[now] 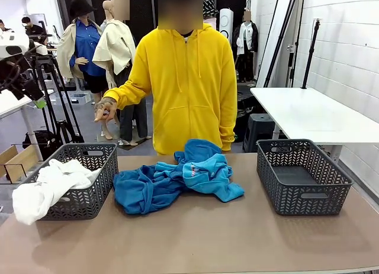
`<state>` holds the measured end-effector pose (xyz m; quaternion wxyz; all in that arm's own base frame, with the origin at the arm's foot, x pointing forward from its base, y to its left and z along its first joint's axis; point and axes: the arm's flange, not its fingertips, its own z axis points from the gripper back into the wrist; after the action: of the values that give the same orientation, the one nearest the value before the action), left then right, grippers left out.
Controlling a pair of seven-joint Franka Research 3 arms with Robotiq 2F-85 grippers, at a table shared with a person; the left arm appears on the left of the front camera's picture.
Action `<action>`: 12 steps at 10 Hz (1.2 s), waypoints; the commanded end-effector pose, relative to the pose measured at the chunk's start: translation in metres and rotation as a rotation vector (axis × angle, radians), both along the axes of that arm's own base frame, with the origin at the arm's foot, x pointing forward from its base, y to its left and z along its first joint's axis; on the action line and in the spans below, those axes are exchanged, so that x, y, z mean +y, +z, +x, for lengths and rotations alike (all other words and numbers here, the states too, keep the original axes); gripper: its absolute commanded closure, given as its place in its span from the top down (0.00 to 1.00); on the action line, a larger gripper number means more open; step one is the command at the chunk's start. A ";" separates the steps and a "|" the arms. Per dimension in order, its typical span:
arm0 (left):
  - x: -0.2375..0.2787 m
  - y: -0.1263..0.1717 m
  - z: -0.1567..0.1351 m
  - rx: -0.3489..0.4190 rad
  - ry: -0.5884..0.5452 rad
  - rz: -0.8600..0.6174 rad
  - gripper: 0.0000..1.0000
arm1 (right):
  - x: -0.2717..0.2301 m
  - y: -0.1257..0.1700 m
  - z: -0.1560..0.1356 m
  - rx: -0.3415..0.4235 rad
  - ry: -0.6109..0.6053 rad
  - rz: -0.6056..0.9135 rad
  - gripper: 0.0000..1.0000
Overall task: Sort the tops and bottoms.
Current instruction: Lift clothes from the center of the table with your right hand.
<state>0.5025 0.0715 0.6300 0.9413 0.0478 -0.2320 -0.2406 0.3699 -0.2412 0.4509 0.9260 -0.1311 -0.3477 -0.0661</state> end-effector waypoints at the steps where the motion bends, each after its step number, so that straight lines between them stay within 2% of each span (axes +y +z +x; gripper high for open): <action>1: -0.001 -0.002 0.005 0.015 -0.049 -0.039 1.00 | -0.001 0.000 0.000 0.002 0.003 0.002 1.00; 2: 0.000 0.000 0.000 0.000 0.000 0.000 1.00 | -0.001 0.000 0.000 0.002 0.003 0.002 1.00; 8: -0.001 -0.002 0.001 0.004 -0.009 -0.007 1.00 | -0.001 0.000 0.000 0.002 0.003 0.002 1.00; 9: 0.028 -0.005 -0.002 0.031 0.025 -0.072 1.00 | -0.001 0.000 0.000 0.002 0.003 0.002 1.00; 10: 0.070 -0.011 -0.006 0.056 0.120 -0.120 1.00 | -0.001 0.000 0.000 0.002 0.003 0.002 1.00; 11: 0.098 -0.019 -0.012 0.075 0.211 -0.109 1.00 | -0.001 0.000 0.000 0.002 0.003 0.002 1.00; 12: 0.117 -0.025 -0.019 0.049 0.275 -0.078 1.00 | -0.001 0.000 0.000 0.002 0.003 0.002 1.00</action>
<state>0.4812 0.1813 0.6066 0.9690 0.0233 -0.2064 -0.1336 0.3698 -0.2416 0.4508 0.9260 -0.1311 -0.3477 -0.0664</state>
